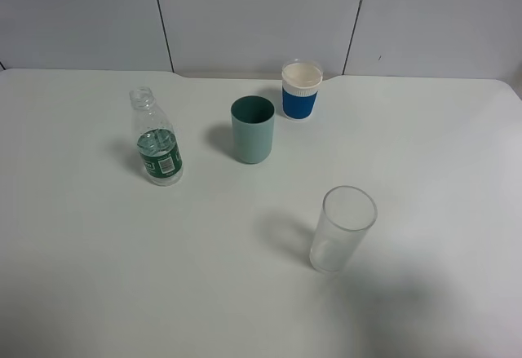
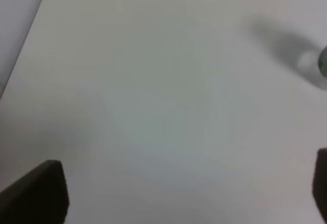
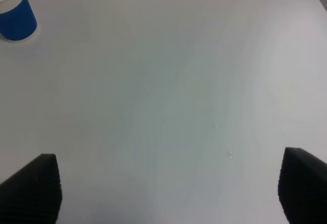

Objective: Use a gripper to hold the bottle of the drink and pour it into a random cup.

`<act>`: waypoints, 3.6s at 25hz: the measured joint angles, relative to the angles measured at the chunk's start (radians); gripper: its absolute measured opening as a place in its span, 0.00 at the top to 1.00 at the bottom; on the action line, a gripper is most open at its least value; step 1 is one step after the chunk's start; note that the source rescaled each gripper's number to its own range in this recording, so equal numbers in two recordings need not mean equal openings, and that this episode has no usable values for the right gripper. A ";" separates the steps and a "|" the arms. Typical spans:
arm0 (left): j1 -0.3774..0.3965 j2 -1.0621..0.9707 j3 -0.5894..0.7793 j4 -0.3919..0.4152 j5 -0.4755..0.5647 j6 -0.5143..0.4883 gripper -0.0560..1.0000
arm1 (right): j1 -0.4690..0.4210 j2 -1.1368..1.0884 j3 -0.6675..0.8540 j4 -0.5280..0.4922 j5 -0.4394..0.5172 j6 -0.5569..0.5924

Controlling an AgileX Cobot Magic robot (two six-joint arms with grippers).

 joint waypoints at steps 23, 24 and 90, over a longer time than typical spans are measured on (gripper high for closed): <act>0.000 -0.256 0.111 -0.023 0.021 -0.004 0.08 | 0.000 0.000 0.000 0.000 0.000 0.000; 0.000 -0.269 0.114 -0.023 0.019 -0.004 0.08 | 0.000 0.000 0.000 0.000 0.000 0.000; 0.000 -0.304 0.224 -0.009 -0.119 -0.002 0.09 | 0.000 0.000 0.000 0.000 0.000 0.000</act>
